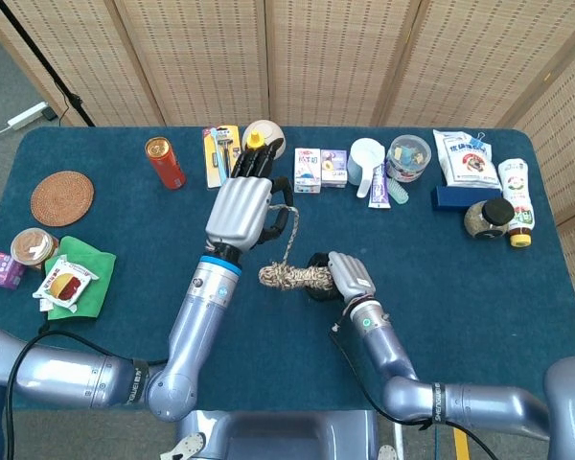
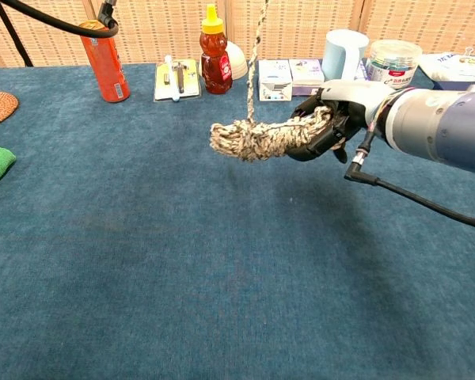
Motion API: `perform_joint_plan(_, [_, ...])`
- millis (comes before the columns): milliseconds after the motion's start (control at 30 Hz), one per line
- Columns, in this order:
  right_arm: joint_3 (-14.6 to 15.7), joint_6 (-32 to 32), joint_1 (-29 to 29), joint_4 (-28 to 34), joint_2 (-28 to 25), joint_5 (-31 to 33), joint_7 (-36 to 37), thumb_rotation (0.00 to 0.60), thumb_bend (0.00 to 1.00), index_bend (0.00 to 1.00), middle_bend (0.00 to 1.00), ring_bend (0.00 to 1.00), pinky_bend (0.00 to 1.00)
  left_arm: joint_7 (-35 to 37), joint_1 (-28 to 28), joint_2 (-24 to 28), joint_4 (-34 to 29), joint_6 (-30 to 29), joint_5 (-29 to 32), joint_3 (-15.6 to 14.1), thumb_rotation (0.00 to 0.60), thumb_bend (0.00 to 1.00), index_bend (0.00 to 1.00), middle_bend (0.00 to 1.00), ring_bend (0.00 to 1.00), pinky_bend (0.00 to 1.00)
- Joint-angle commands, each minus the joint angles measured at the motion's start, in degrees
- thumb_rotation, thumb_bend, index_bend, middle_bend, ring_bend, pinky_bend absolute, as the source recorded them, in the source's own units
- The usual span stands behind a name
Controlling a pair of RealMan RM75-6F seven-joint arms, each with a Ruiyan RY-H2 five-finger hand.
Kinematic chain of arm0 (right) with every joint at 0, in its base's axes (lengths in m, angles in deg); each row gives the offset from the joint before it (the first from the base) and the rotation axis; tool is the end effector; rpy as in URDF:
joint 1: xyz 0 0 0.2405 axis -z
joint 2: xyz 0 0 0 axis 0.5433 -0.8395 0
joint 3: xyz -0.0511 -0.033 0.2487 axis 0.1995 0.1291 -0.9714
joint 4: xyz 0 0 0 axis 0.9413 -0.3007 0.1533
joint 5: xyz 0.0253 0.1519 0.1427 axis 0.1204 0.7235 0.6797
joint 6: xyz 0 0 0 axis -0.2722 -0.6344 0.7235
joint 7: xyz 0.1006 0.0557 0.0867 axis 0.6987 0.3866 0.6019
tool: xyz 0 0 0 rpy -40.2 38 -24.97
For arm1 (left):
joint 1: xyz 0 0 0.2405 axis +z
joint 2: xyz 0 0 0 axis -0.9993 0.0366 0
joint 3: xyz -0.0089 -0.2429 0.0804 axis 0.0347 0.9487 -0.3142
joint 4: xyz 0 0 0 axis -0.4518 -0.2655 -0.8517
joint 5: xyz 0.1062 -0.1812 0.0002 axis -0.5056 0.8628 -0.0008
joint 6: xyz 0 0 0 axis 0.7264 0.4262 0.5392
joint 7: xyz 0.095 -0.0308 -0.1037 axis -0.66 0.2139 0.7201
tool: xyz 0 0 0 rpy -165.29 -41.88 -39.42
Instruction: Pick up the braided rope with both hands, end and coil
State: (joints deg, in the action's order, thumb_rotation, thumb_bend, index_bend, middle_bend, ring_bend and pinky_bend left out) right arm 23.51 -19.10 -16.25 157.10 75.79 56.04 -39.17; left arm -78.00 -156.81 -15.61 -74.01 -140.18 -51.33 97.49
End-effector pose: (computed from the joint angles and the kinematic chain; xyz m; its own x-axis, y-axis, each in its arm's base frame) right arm -0.0928 -0.3322 -0.0252 -0.1152 -0.4839 0.8675 -0.9922 0.0134 -0.1243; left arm 0.0746 0.3528 0.0705 0.1156 0.0759 0.9904 0.9517 -0.2940 -0.0886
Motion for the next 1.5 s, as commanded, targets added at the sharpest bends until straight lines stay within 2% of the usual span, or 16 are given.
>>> perform_joint_plan(33, [0.48, 4.67, 2.13, 5.33, -4.09, -4.22, 3.87, 0.6, 0.7, 0.67, 0.62, 0.48, 0.7, 1.32, 0.4, -0.11, 1.75, 1.05, 0.62, -0.39, 0.6, 0.44, 0.58, 0.0, 0.0, 0.0])
perform_joint_plan(133, [-0.06, 8.08, 3.42, 10.26, -7.33, -7.29, 7.37, 0.6, 0.7, 0.67, 0.62, 0.48, 0.7, 2.22, 0.97, -0.15, 3.52, 1.93, 0.77, -1.33, 0.6, 0.44, 0.58, 0.0, 0.0, 0.0])
perform_joint_plan(300, [-1.45, 12.6, 4.85, 13.88, -10.78, -9.65, 13.33, 0.6, 0.7, 0.67, 0.62, 0.48, 0.7, 3.57, 1.78, -0.1, 4.95, 2.98, 0.42, -2.38, 0.6, 0.44, 0.58, 0.0, 0.0, 0.0])
perform_joint_plan(500, [-4.76, 16.69, 5.78, 17.1, -14.96, -10.0, 20.56, 0.6, 0.7, 0.67, 0.62, 0.48, 0.7, 5.89, 3.29, -0.37, 7.6, 5.06, 0.64, -3.97, 0.6, 0.44, 0.58, 0.0, 0.0, 0.0])
perform_joint_plan(700, [-6.27, 16.65, 6.07, 17.09, -16.86, -9.82, 24.21, 0.6, 0.7, 0.67, 0.62, 0.48, 0.7, 8.7, 5.38, -0.3, 9.39, 7.3, 0.3, -5.66, 0.6, 0.44, 0.58, 0.0, 0.0, 0.0])
perform_joint_plan(1033, [-7.41, 16.41, 4.93, 13.48, -17.76, -6.53, 27.95, 0.6, 0.7, 0.67, 0.62, 0.48, 0.7, 11.53, 8.65, 1.01, 10.35, 9.68, -2.25, -8.76, 0.6, 0.44, 0.58, 0.0, 0.0, 0.0])
perform_joint_plan(1367, [-7.18, 17.08, 4.11, 13.3, -18.9, -4.99, 29.17, 0.6, 0.7, 0.67, 0.62, 0.48, 0.7, 13.17, 9.12, 0.97, 11.96, 11.29, -2.82, -8.34, 0.6, 0.44, 0.57, 0.0, 0.0, 0.0])
perform_joint_plan(1500, [-6.87, 16.8, 3.78, 13.7, -19.03, -5.14, 29.26, 0.6, 0.7, 0.67, 0.62, 0.48, 0.7, 12.45, 8.56, 0.36, 12.16, 11.12, -2.17, -8.07, 0.6, 0.44, 0.53, 0.0, 0.0, 0.0])
